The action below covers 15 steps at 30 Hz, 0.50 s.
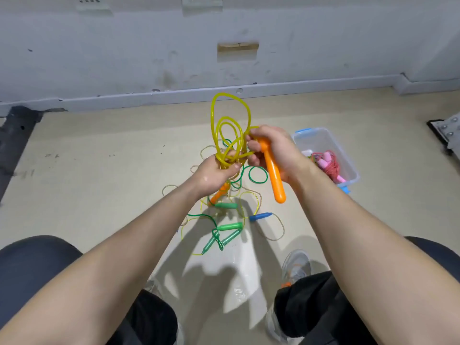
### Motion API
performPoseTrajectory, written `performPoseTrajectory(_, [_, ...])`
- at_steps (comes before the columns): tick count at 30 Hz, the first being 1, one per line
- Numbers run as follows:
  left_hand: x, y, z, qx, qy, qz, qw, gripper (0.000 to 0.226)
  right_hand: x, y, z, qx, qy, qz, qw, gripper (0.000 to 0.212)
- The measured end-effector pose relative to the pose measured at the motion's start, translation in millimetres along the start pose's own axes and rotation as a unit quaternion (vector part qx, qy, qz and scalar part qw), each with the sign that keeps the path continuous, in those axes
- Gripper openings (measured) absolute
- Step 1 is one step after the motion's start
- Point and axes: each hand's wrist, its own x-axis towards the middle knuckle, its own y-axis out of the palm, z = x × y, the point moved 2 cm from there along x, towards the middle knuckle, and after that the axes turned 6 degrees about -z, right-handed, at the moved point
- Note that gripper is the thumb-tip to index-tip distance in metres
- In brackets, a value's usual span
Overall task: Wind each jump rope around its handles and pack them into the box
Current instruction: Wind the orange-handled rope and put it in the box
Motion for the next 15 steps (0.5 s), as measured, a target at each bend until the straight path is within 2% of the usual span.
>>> performPoseTrajectory(2, [-3,3,-14,0.008,0.021,0.002,1.000,0.040,-3,0,10,0.046,0.020,0.004,0.999,0.021])
performPoseTrajectory(5, [-5,3,-43,0.007,0.062,-0.045,0.997,0.036,-9,6,31,0.104,0.036,0.027,0.994,0.024])
performPoseTrajectory(9, [0,-1,-78,-0.050,0.080,-0.108,0.990,0.019,-16,22,65,0.128,0.007,0.034,0.991,0.025])
performPoseTrajectory(11, [1,-5,-87,-0.102,0.050,-0.111,0.987,0.009,-17,24,76,0.096,-0.009,0.019,0.995,0.024])
performPoseTrajectory(13, [1,-11,-86,-0.136,0.014,-0.107,0.985,0.009,-17,20,77,0.054,-0.019,0.000,0.998,0.023])
performPoseTrajectory(15, [-4,-18,-77,-0.158,-0.031,-0.070,0.985,0.004,-16,10,68,0.013,-0.016,-0.025,0.999,0.022])
